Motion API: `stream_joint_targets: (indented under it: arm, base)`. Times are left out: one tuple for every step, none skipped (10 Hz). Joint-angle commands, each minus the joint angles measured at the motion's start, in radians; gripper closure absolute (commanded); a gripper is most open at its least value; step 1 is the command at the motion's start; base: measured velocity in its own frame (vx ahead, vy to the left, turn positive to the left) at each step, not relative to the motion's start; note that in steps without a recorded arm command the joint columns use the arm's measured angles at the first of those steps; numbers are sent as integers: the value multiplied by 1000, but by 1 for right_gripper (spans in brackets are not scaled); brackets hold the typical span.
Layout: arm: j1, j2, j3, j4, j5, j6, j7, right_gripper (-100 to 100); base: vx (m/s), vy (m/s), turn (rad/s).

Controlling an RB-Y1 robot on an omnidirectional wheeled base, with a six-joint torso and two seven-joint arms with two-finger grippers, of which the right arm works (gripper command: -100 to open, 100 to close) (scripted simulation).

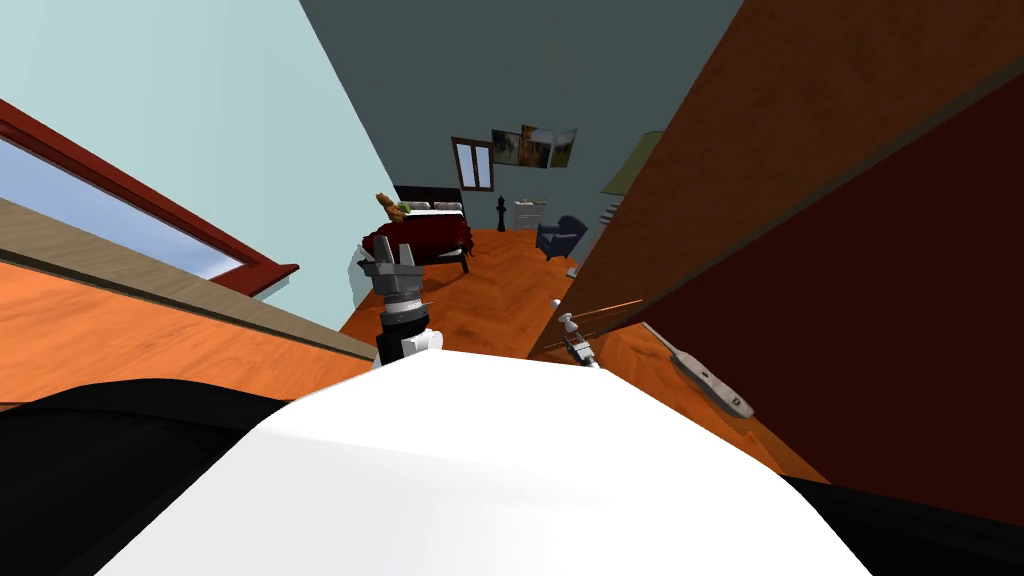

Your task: Pull the door open

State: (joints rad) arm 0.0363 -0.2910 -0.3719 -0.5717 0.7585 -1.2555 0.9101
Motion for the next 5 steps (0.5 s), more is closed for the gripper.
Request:
stream_joint_targets:
  arm:
    - [1,-6,-9,3,-1,-10,0,-100]
    - [1,-10,-17,6,-1,-17,0,-100]
    - [0,-15,-24,9,-1,-23,0,-100]
    - [0,-18,-29,12,-2,-29,0,-100]
    - [0,-21,-35,14,-2,-34,0,-100]
  base:
    - [-172,-43,36]
    - [-216,-80,60]
    - [-226,-113,47]
    - [-195,-110,37]
    - [-160,-123,23]
